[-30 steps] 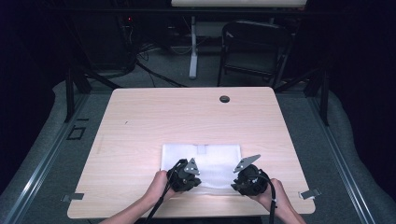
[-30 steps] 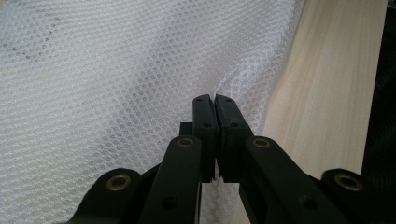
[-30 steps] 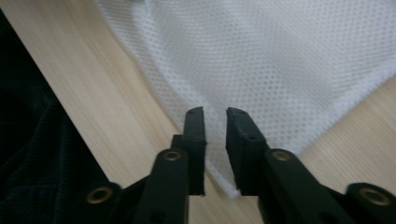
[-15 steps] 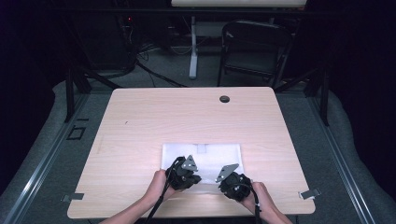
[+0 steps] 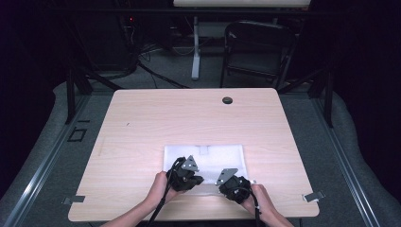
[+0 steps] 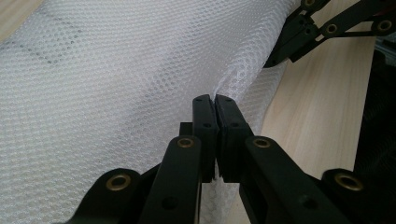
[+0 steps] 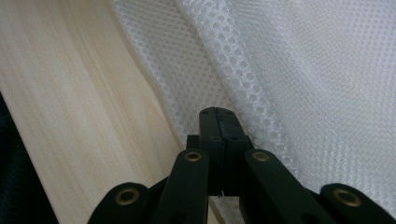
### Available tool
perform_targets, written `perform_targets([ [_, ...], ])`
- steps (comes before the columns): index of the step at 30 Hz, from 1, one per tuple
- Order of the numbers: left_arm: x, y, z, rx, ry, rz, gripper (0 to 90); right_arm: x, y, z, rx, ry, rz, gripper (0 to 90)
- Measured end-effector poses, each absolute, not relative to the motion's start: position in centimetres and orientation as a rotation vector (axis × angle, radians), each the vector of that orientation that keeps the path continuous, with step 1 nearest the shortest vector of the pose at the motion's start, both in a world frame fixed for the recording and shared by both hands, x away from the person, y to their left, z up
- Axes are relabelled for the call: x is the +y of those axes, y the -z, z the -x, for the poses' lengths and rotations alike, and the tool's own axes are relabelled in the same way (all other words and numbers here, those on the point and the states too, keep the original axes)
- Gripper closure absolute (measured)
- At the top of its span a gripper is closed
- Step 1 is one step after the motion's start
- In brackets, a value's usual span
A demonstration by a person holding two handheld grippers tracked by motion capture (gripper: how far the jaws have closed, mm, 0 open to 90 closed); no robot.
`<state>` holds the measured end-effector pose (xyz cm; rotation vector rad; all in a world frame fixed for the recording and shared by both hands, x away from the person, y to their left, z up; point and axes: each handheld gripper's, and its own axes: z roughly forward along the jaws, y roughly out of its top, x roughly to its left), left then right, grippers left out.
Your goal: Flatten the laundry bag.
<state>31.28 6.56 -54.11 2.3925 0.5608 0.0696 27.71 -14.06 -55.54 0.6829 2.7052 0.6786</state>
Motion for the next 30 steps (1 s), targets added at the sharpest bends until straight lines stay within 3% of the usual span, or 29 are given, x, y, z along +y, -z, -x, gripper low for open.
perform_targets([
  [30,6.92,53.18,-31.09,0.593,-0.103,-2.373,88.5,-14.13,55.79,-28.05,2.777,-0.633,-0.660,90.0],
])
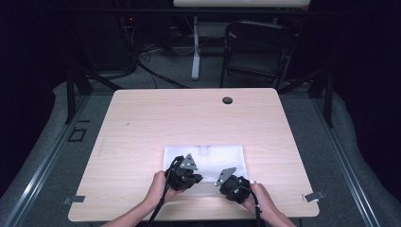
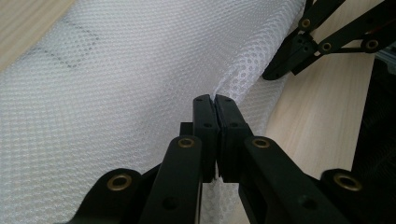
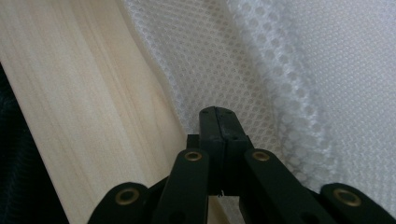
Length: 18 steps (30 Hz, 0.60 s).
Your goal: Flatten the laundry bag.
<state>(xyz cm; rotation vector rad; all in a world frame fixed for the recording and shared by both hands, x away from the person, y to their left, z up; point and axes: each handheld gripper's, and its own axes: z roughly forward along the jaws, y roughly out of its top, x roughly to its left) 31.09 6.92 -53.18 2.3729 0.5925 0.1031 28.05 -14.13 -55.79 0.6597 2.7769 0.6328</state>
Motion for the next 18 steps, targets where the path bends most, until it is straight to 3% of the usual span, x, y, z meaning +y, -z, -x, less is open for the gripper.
perform_targets([
  [18,7.4,51.9,-31.6,0.623,-0.131,-2.358,88.7,-14.1,55.6,-28.0,2.825,-0.610,-0.643,90.0],
])
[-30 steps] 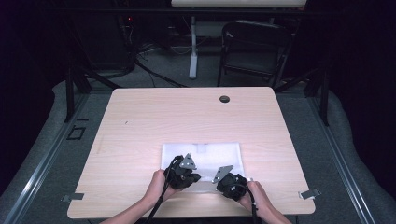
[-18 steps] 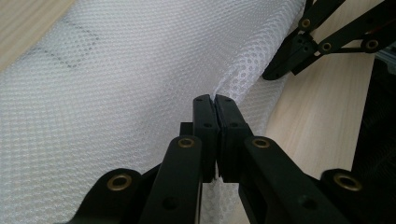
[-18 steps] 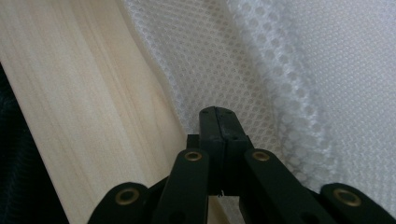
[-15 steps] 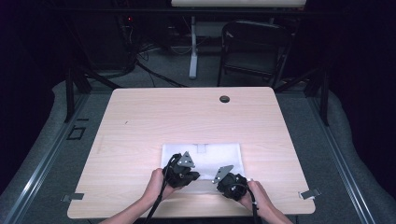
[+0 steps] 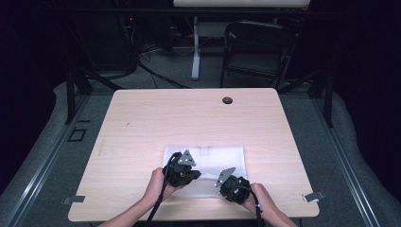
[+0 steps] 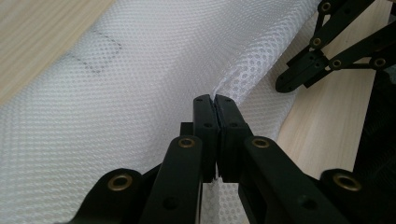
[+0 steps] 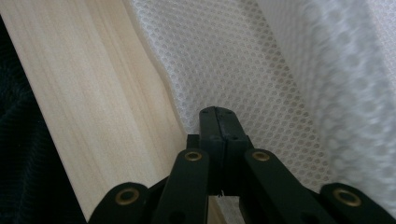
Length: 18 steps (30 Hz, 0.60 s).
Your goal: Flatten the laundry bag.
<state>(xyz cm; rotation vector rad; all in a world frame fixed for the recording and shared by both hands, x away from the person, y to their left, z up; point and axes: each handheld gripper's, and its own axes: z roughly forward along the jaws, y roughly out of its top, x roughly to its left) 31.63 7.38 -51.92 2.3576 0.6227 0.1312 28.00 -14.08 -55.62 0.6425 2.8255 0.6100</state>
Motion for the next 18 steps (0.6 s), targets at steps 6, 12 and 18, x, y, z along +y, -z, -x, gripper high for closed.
perform_targets([
  [6,7.7,51.1,-32.1,0.632,-0.151,-2.337,88.8,-14.1,55.6,-28.0,2.838,-0.615,-0.652,90.0],
  [12,7.8,50.6,-32.5,0.642,-0.149,-2.332,88.8,-14.1,55.6,-27.9,2.843,-0.620,-0.660,90.0],
  [18,7.9,50.2,-33.1,0.652,-0.145,-2.324,88.8,-14.1,55.6,-27.9,2.854,-0.615,-0.656,90.0],
])
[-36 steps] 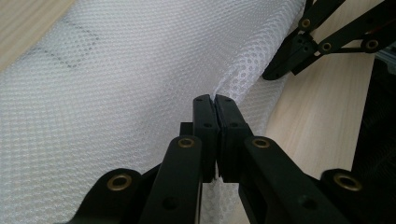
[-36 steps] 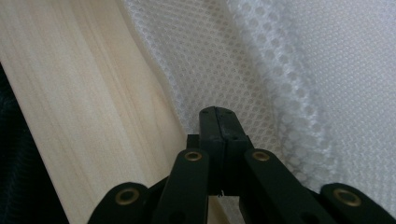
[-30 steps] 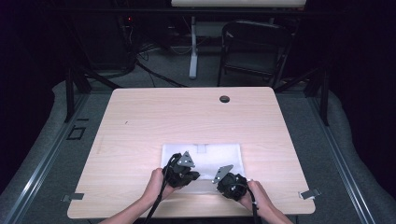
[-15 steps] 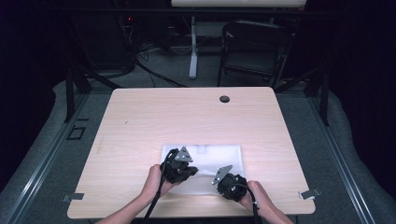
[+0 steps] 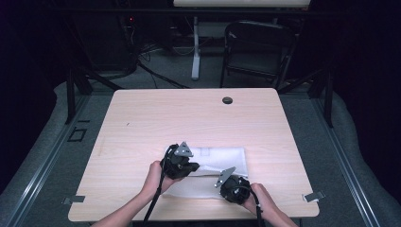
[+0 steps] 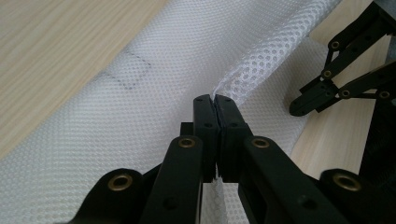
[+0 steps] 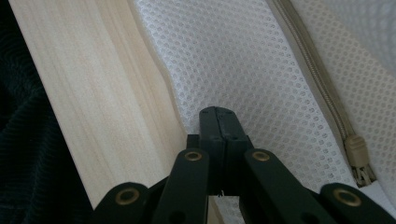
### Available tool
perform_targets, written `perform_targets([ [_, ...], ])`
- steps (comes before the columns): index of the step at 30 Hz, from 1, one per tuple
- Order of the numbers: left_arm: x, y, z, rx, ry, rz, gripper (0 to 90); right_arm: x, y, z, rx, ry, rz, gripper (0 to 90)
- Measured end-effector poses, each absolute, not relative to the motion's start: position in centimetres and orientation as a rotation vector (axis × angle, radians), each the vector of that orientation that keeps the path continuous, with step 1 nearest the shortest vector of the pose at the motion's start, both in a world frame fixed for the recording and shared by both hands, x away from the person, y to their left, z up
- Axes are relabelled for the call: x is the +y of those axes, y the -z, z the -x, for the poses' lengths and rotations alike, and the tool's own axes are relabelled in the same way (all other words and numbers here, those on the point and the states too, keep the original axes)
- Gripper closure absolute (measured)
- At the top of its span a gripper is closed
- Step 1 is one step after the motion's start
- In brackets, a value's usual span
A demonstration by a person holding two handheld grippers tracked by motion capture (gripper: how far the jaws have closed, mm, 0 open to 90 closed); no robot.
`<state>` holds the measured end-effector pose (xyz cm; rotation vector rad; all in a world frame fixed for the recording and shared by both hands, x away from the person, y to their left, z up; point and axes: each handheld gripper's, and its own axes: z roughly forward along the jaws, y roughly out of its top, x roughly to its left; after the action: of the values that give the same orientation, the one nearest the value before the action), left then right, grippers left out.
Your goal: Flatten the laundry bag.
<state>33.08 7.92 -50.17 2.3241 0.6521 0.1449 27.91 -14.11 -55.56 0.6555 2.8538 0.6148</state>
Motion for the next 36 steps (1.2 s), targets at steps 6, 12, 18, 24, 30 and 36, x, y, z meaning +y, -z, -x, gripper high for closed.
perform_targets([
  [6,7.8,49.4,-33.9,0.660,-0.166,-2.321,88.8,-14.1,55.6,-27.9,2.860,-0.616,-0.656,90.0],
  [12,7.6,48.5,-34.8,0.649,-0.204,-2.340,88.9,-14.1,55.5,-27.9,2.866,-0.615,-0.657,90.0],
  [18,7.6,47.3,-35.5,0.648,-0.239,-2.343,88.9,-14.2,55.5,-28.0,2.881,-0.615,-0.652,90.0],
  [24,7.7,46.4,-36.2,0.655,-0.271,-2.339,88.9,-14.3,55.5,-28.0,2.892,-0.613,-0.651,90.0],
  [30,7.6,45.8,-36.9,0.668,-0.291,-2.344,88.9,-14.4,55.5,-27.9,2.907,-0.618,-0.653,90.0],
  [36,7.4,45.3,-37.6,0.670,-0.313,-2.344,88.9,-14.5,55.4,-27.9,2.925,-0.625,-0.652,90.0],
])
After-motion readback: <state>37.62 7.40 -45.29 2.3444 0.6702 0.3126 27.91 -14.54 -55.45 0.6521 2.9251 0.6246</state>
